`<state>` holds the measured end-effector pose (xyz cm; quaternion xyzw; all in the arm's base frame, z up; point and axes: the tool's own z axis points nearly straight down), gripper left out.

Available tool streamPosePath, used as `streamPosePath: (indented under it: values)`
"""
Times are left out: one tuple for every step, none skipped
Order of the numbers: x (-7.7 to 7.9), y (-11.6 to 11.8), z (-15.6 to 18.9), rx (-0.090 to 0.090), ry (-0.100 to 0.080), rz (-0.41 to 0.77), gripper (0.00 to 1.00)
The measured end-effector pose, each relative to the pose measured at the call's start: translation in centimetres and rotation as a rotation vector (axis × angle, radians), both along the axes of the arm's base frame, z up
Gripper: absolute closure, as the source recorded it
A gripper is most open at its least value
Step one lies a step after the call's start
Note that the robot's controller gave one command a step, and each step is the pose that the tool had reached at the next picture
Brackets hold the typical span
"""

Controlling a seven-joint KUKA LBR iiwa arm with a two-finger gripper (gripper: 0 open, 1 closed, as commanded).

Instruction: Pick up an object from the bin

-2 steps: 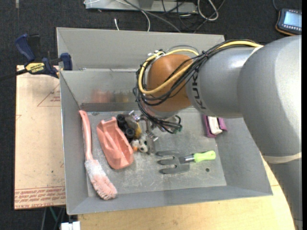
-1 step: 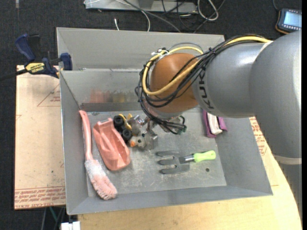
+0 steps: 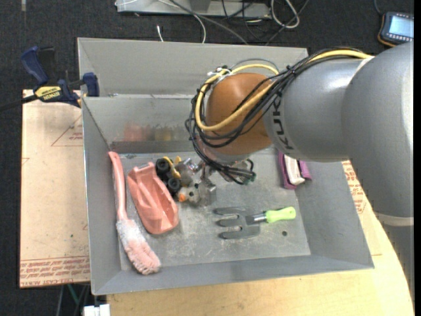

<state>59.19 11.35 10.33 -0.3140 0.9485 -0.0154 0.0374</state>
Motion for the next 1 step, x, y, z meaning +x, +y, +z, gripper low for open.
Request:
streamPosePath:
  values:
    - [1.50, 2.52, -2.29, -0.018, -0.022, 0.172, 1.00]
